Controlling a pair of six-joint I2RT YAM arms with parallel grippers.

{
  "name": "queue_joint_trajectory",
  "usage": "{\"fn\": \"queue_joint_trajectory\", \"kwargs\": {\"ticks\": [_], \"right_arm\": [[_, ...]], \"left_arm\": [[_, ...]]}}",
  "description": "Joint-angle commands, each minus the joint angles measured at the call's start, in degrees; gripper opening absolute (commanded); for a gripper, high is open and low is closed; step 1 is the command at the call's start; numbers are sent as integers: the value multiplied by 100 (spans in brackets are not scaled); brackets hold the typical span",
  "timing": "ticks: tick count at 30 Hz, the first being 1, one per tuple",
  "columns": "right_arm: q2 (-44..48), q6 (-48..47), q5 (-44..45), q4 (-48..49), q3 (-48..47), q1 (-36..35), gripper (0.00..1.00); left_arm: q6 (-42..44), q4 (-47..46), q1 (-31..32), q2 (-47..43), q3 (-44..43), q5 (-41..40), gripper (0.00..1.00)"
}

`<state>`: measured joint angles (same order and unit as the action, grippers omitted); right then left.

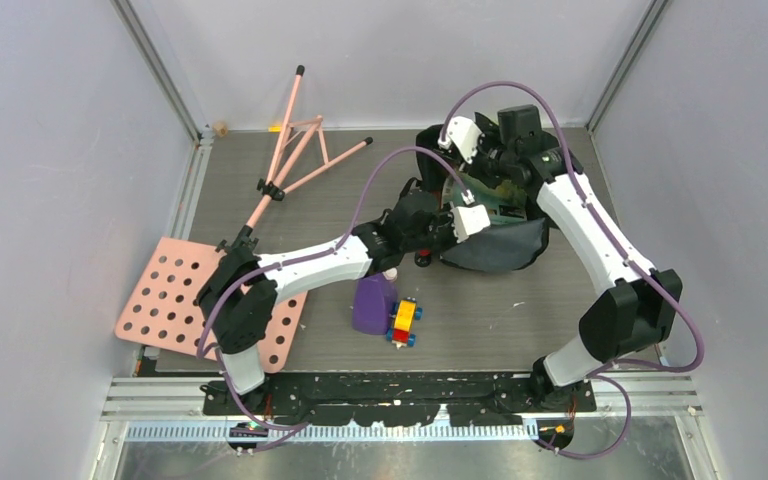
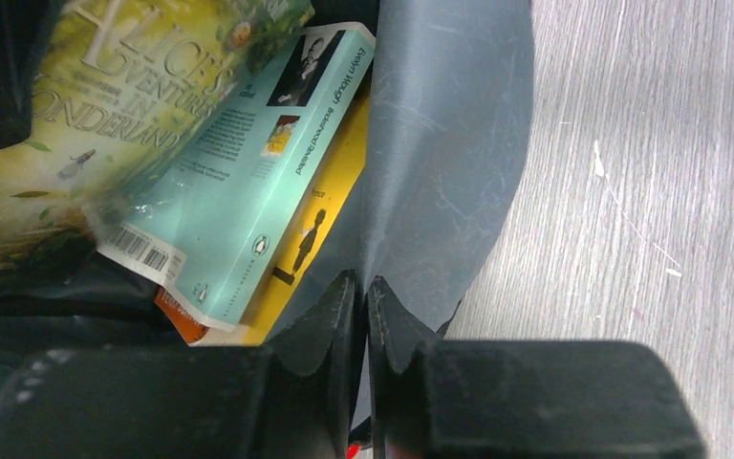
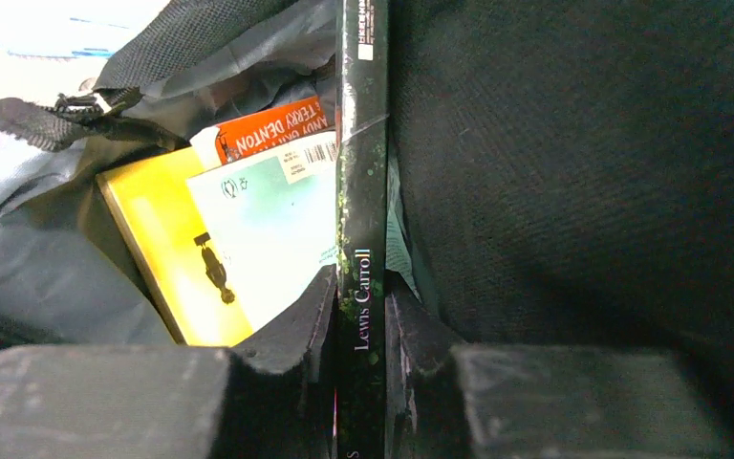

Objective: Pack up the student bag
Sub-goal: Place the book in the student bag.

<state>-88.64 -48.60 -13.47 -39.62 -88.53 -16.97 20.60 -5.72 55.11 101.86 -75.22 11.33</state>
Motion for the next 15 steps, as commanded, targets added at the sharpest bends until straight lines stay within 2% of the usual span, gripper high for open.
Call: {"fn": "queue_joint_trajectory", "kwargs": {"ticks": [1, 3, 4, 5, 7, 11, 15], "right_arm": [[249, 265, 192, 1630, 450, 1, 11], [406, 434, 290, 1827, 700, 1, 34], [511, 563, 345, 1870, 836, 1, 39], [566, 628, 372, 1927, 890, 1, 49], [732, 836, 423, 1908, 1018, 1, 59], [1123, 1353, 427, 1681, 1264, 0, 71], [1535, 1987, 387, 1301, 1456, 1, 75]], "left_arm": [[-528, -16, 88, -222, -181, 30, 20], [-661, -28, 83, -281, -173, -13, 36], [-741, -14, 87, -343, -177, -55, 40], [-848, 25, 81, -400, -200, -83, 45], [-1027, 305, 79, -527, -316, 4, 56], [-1411, 708, 70, -960, -278, 5, 70], [-2002, 884, 17, -1589, 112, -66, 74]]}}
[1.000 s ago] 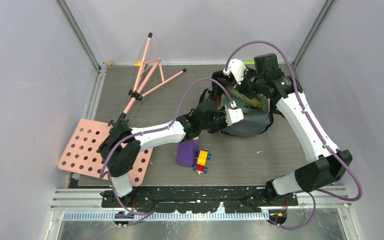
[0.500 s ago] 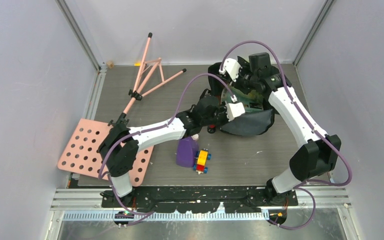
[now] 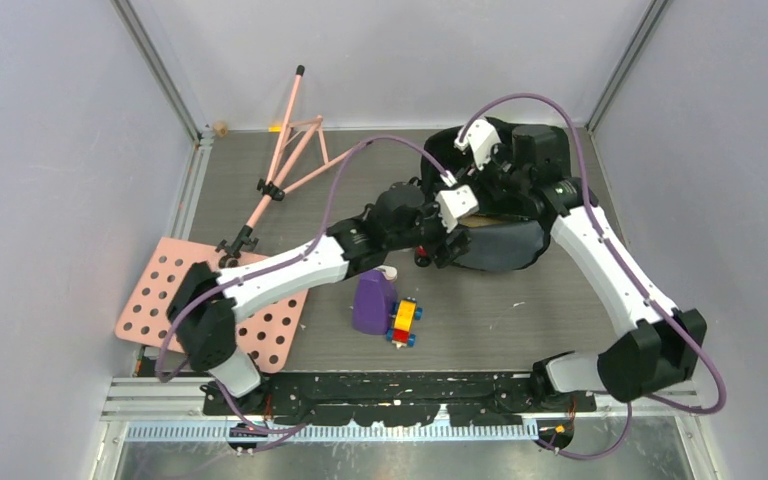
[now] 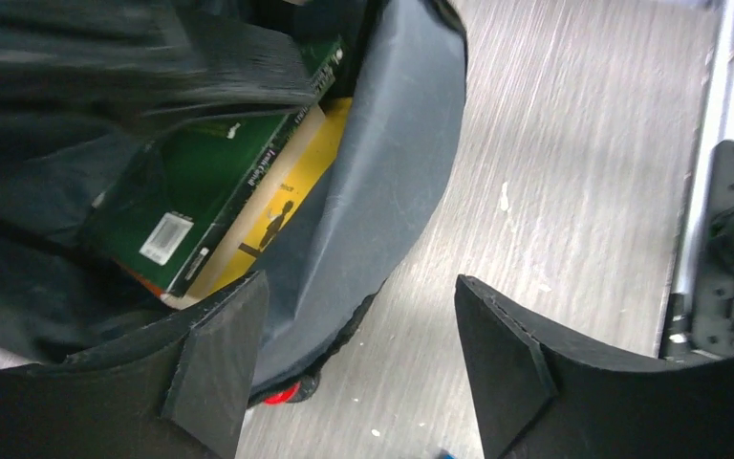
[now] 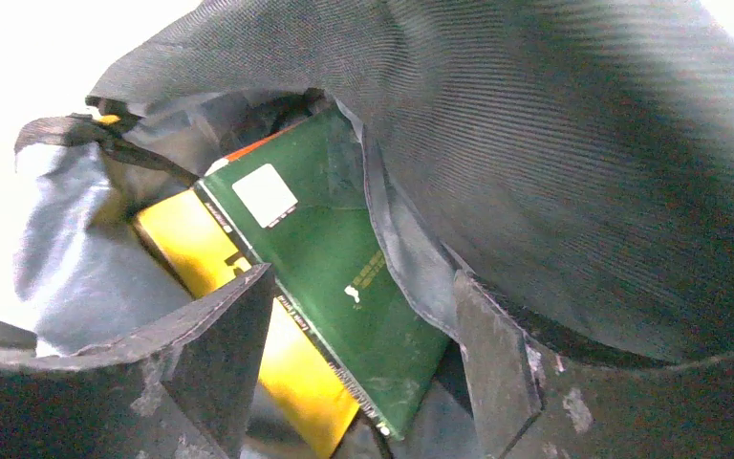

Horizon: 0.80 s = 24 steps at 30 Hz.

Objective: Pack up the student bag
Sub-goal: Place the book in the student bag.

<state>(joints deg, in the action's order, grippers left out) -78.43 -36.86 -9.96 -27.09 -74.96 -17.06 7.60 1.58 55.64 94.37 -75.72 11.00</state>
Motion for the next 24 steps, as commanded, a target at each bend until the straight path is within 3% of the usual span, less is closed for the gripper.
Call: {"fn": "queue_joint_trajectory", "kwargs": {"ticks": [1, 8, 11, 16, 24], "right_arm": [[652, 927, 15, -89, 155, 10, 75], [1316, 2100, -262, -627, 455, 10, 79], [1431, 2793, -147, -626, 414, 10, 79], [1531, 3959, -527, -789, 250, 10, 79], [2245, 4910, -759, -913, 490, 10, 79]], "left_arm": [[-983, 190, -66, -1007, 296, -49, 75], [-2835, -63, -565, -1956, 1457, -361, 79], [-3558, -423, -1018, -2096, 1862, -68, 81], [-4363, -1471, -1635, -1749, 2278, 988, 82], [-4707, -2569, -1989, -753, 2263, 1664, 82]]}}
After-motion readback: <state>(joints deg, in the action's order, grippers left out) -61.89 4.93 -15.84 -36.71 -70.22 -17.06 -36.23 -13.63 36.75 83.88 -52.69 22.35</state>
